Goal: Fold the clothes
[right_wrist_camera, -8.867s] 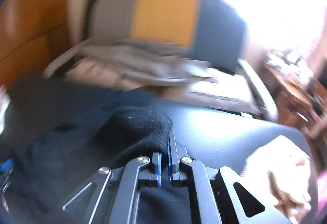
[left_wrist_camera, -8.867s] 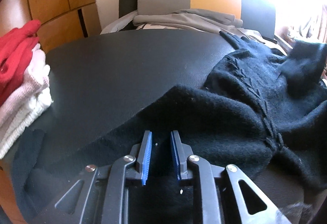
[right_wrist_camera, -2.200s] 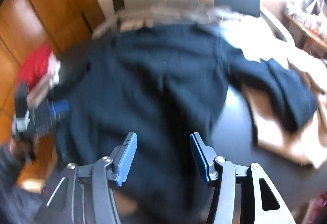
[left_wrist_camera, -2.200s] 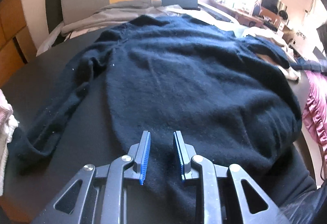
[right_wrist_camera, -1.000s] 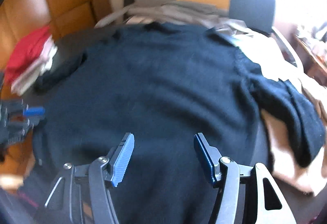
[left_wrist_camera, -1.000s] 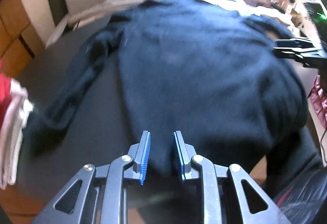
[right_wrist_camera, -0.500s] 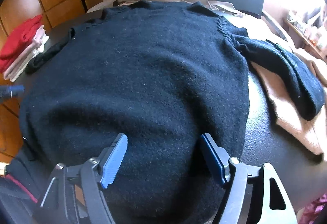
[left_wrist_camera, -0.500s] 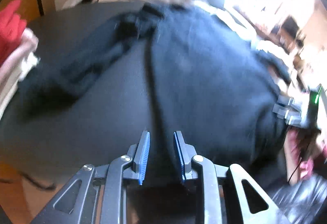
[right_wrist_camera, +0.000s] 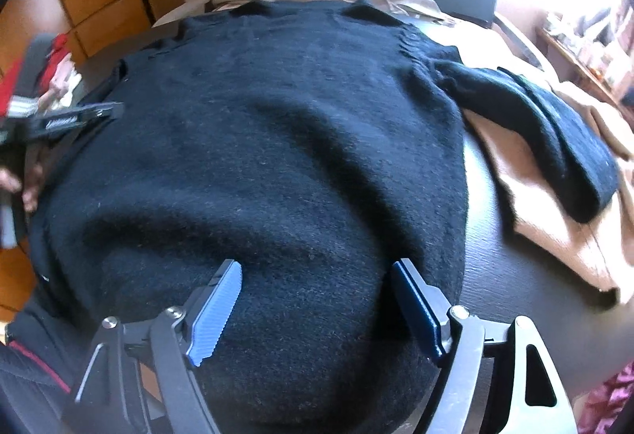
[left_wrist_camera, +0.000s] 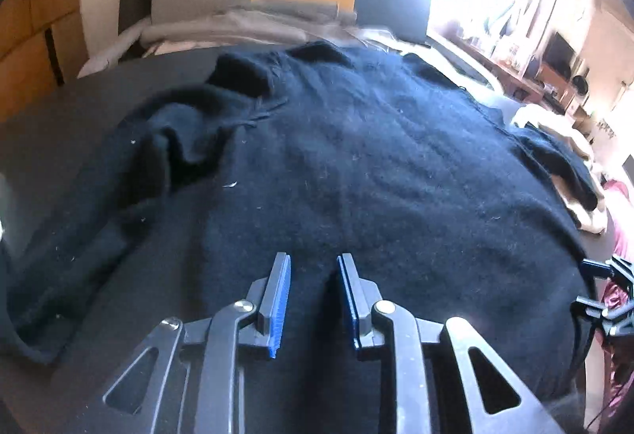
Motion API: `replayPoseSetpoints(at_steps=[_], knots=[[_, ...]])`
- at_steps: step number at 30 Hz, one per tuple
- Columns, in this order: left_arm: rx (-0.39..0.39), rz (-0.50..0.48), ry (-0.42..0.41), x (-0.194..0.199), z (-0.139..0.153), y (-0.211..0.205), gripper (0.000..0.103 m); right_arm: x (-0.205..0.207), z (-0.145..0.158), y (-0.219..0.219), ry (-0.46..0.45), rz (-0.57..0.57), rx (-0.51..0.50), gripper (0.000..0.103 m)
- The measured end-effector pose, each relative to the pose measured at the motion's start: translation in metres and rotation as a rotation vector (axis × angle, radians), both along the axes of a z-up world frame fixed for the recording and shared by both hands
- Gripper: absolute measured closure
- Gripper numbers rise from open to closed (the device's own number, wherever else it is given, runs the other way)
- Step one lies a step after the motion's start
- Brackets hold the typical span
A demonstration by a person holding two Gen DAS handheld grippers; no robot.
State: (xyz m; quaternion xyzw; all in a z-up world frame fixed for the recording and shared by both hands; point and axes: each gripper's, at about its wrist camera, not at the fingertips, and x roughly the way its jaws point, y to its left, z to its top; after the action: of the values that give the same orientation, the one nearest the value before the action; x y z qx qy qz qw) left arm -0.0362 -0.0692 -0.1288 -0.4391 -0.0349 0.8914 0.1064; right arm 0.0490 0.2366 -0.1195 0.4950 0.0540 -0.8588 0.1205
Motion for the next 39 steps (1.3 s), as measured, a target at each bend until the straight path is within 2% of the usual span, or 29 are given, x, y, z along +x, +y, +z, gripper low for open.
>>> replayPoseSetpoints(at_steps=[3, 6, 9, 13, 16, 20, 23, 25, 27, 28, 29, 33, 35, 39], knots=[[-0.002, 0.018, 0.038, 0.008, -0.002, 0.000, 0.078, -0.005, 0.003, 0.001, -0.020, 0.000, -0.008, 0.023], [-0.068, 0.011, 0.050, 0.010, -0.001, 0.008, 0.078, -0.012, 0.016, 0.010, -0.014, -0.024, -0.053, 0.037], [-0.091, 0.019, 0.046, 0.012, 0.001, 0.011, 0.078, -0.021, 0.045, 0.036, 0.083, -0.106, -0.095, 0.038], [-0.042, 0.042, 0.013, 0.007, 0.001, 0.007, 0.078, -0.064, 0.072, 0.069, 0.202, -0.203, -0.016, 0.038], [-0.039, 0.050, 0.003, 0.007, 0.001, 0.007, 0.078, -0.109, 0.085, 0.090, 0.265, -0.262, 0.066, 0.038], [-0.040, 0.055, 0.001, 0.007, 0.001, 0.007, 0.078, -0.176, 0.066, 0.102, 0.188, -0.315, 0.142, 0.047], [-0.029, 0.063, 0.001, 0.007, 0.001, 0.006, 0.078, -0.205, 0.045, 0.110, 0.124, -0.341, 0.177, 0.055], [-0.023, 0.064, 0.004, 0.008, 0.001, 0.006, 0.078, -0.211, 0.036, 0.114, 0.105, -0.365, 0.196, 0.057], [-0.020, 0.064, 0.005, 0.008, 0.001, 0.005, 0.078, -0.212, 0.032, 0.120, 0.100, -0.384, 0.196, 0.065], [-0.019, 0.064, 0.005, 0.008, 0.001, 0.005, 0.078, -0.209, 0.033, 0.123, 0.103, -0.396, 0.199, 0.079], [-0.015, 0.065, 0.006, 0.008, 0.001, 0.005, 0.078, -0.206, 0.034, 0.125, 0.106, -0.406, 0.196, 0.087], [-0.006, 0.073, 0.011, 0.009, 0.000, 0.004, 0.078, -0.197, 0.037, 0.123, 0.108, -0.401, 0.192, 0.092], [-0.004, 0.073, 0.011, 0.009, 0.000, 0.004, 0.078, -0.196, 0.040, 0.114, 0.130, -0.384, 0.213, 0.098], [-0.005, 0.076, 0.006, 0.009, 0.001, 0.005, 0.078, -0.193, 0.053, 0.093, 0.201, -0.350, 0.229, 0.098]])
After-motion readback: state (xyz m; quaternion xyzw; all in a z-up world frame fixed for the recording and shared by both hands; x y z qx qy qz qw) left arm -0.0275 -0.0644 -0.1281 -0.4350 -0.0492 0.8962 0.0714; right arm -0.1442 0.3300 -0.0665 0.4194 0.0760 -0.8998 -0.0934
